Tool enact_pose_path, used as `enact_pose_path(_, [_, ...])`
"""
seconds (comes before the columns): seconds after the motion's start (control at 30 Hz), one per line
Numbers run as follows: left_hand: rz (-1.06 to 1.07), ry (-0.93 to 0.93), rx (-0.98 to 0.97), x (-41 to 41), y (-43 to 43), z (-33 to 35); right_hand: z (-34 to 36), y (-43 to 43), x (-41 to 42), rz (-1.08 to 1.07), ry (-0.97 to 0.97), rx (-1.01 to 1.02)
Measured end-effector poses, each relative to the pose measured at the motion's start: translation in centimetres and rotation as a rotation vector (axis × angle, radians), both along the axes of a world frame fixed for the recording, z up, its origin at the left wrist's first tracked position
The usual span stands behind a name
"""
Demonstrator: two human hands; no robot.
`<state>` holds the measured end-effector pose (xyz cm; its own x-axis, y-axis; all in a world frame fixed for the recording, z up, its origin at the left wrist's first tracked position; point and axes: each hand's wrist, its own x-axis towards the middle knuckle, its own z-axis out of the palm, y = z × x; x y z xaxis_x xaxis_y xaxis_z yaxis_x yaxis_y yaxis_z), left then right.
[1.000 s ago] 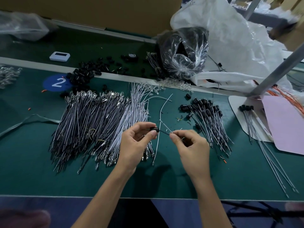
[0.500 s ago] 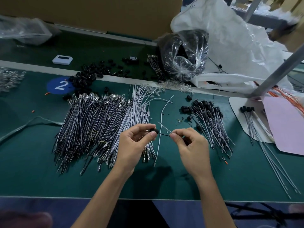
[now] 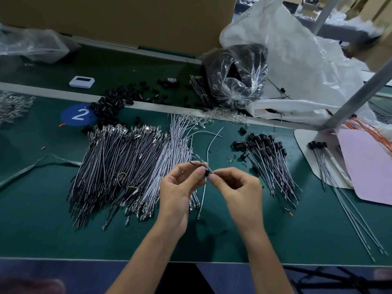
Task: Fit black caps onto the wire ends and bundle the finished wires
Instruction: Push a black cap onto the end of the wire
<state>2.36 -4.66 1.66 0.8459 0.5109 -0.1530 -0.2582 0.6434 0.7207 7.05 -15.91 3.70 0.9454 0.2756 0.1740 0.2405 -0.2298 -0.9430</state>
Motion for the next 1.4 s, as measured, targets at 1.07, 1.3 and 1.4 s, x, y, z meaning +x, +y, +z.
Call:
enact_pose_path(1.07, [0.049, -0.097, -0.2, -0.2, 1.3, 0.1, 0.4, -1.0, -0.2, -0.069, -0.367, -0.263])
enact_pose_path(1.3, [0.002, -0.096, -0.234, 0.4, 0.7, -0.1, 0.6, 0.3, -0.1, -0.065, -0.4, -0.276])
enact_pose_path(1.4, [0.002, -0.105, -0.243, 0.9, 1.1, 0.2, 0.8, 0.8, 0.3, -0.061, -0.418, -0.273])
